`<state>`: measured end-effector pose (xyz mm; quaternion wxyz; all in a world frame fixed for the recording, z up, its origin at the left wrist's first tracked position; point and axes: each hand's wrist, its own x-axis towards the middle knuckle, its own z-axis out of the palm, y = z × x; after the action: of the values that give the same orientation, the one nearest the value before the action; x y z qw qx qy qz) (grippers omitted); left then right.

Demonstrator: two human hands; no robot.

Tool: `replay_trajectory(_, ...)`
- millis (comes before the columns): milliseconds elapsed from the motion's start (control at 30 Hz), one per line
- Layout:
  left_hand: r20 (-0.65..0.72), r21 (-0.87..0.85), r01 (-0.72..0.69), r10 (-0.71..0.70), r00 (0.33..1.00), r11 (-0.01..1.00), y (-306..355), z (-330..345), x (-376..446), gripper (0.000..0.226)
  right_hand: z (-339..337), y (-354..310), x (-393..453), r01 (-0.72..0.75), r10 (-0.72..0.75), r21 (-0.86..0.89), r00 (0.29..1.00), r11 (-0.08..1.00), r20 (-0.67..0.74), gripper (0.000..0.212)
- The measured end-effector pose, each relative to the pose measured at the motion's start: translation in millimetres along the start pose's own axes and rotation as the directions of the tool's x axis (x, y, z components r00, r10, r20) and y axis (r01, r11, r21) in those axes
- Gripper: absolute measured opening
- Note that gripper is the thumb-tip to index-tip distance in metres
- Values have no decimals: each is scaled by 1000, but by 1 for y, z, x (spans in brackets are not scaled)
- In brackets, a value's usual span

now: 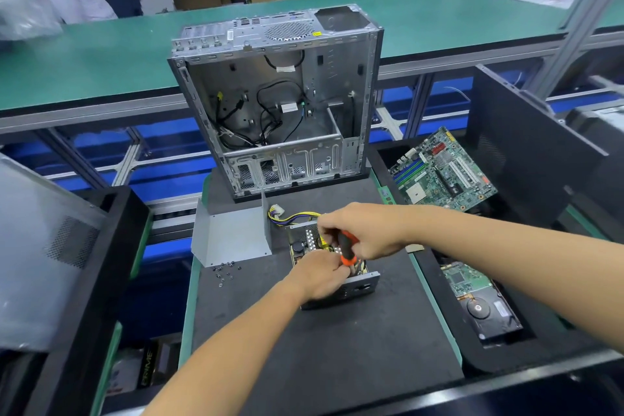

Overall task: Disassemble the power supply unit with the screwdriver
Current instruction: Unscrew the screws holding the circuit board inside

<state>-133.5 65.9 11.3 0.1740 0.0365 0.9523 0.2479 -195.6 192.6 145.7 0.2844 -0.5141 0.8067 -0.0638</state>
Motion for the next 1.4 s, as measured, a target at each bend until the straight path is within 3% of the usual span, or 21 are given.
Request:
replay_trajectory(100, 5, -6, -4, 4, 1000, 1000, 1, 0, -1, 54, 3, -2, 0, -24, 24, 1, 999, 1000, -41, 20)
replay_trajectory(200, 12, -3, 12, -12, 1000, 1000, 3, -1, -3, 52, 6, -3, 5, -166, 122, -350, 982, 922, -143, 32)
replay_trajectory(267, 9, 0, 16, -16, 1000, 1000, 3, -2, -4, 51, 7, -3, 9, -185, 138, -435, 981, 881, -136, 32)
replay_trajectory(367, 8, 3, 2, -2, 1000, 1000, 3, -1, -3, 54, 2, -4, 8, -85, 85, -219, 996, 972, -9, 11)
replay_trajectory(467, -3, 7, -5, 5, 1000, 1000, 1, 0, -2, 54, -3, -6, 1, -9, 10, -11, 996, 1000, 93, 29)
replay_trajectory(567, -5, 0, -11, 11, 1000, 1000, 1, 0, -3, 52, 5, -5, 5, -43, 42, -133, 999, 990, -10, 14)
replay_trajectory(633, 4, 0, -8, 8, 1000, 1000, 1, -1, -2, 48, 7, -2, 8, -175, 152, -346, 984, 922, -95, 26)
replay_trajectory(700, 5, -1, -3, 3, 1000, 1000, 2, -1, -3, 43, 7, 1, 9, -224, 195, -433, 974, 873, -113, 33)
replay_trajectory(833, 14, 5, -13, 13, 1000, 1000, 1, -2, -1, 53, 3, 7, 7, -114, 109, -256, 993, 960, -33, 18)
replay_trajectory(967, 26, 4, -17, 17, 1000, 1000, -1, -2, 1, 56, -1, 3, -4, 1, -1, -6, 1000, 1000, -14, 32)
replay_trajectory(1033, 23, -11, -19, 20, 1000, 1000, 0, 0, 1, 56, 4, 3, -4, -2, 2, -12, 999, 1000, -43, 24)
replay_trajectory(1167, 27, -22, -12, 13, 1000, 1000, -1, -2, -1, 53, 8, 0, 3, -191, 150, -346, 978, 918, -144, 39)
replay_trajectory(1233, 23, -31, -8, 9, 1000, 999, -1, -3, -2, 51, 6, 2, 6, -231, 190, -404, 972, 885, -140, 38)
replay_trajectory(1333, 21, -24, -10, 11, 1000, 1000, 1, -3, -2, 52, 0, 2, 5, -118, 119, -223, 993, 968, -10, 28)
replay_trajectory(1400, 16, -30, -6, 7, 1000, 1000, 0, -2, -2, 52, -6, 0, 0, -44, 49, -85, 997, 995, 59, 38)
